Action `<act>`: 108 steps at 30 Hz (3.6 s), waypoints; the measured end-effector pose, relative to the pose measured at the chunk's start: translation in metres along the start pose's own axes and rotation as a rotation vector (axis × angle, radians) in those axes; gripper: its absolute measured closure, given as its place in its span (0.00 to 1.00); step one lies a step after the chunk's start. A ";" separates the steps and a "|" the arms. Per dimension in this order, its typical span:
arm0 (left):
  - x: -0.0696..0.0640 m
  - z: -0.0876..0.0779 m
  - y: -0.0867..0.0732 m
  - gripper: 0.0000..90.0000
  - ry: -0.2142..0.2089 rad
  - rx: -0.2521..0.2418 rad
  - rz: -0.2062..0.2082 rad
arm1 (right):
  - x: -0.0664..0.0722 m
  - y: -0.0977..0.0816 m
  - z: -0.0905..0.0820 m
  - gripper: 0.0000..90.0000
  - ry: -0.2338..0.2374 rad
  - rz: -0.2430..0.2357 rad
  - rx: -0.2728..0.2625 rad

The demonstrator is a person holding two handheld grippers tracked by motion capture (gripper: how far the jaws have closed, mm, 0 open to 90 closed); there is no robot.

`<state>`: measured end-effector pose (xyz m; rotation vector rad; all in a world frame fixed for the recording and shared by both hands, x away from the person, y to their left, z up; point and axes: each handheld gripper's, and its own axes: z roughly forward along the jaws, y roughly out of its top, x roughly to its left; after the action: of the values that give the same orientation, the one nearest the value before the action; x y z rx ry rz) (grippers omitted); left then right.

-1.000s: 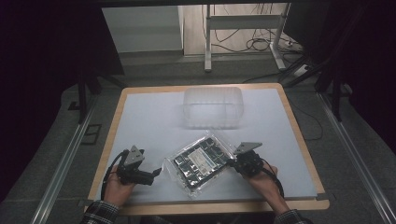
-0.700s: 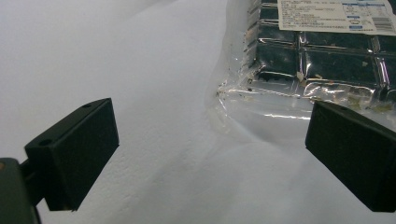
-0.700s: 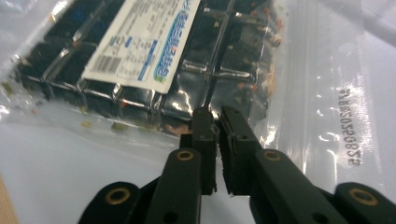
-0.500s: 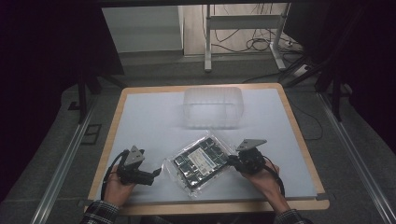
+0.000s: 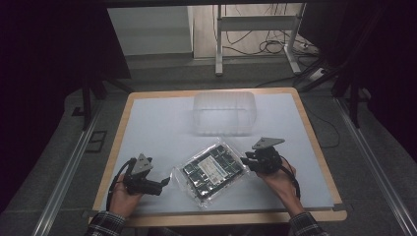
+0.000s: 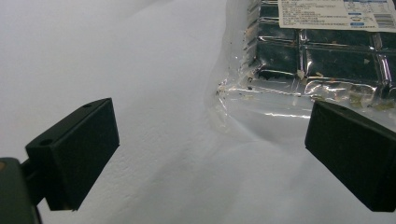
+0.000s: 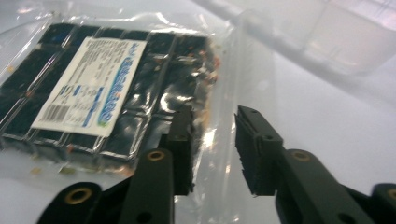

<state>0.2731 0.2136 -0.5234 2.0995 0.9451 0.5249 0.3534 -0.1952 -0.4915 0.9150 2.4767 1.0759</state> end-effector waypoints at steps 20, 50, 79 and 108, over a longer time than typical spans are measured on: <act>-0.001 0.001 0.000 0.03 0.000 0.012 0.010 | -0.037 0.004 0.027 0.41 0.040 0.074 0.001; -0.002 0.003 0.000 0.03 -0.006 0.030 0.020 | -0.018 0.006 0.045 0.80 0.120 0.016 0.061; 0.000 -0.001 0.000 0.02 -0.031 -0.017 0.003 | -0.021 0.019 0.025 0.99 0.148 0.128 0.024; -0.002 -0.004 0.003 0.00 -0.033 -0.053 0.024 | 0.005 0.084 -0.031 0.99 0.221 0.098 -0.059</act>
<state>0.2707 0.2126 -0.5190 2.0681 0.8788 0.5213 0.3715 -0.1656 -0.4090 0.9545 2.5814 1.3409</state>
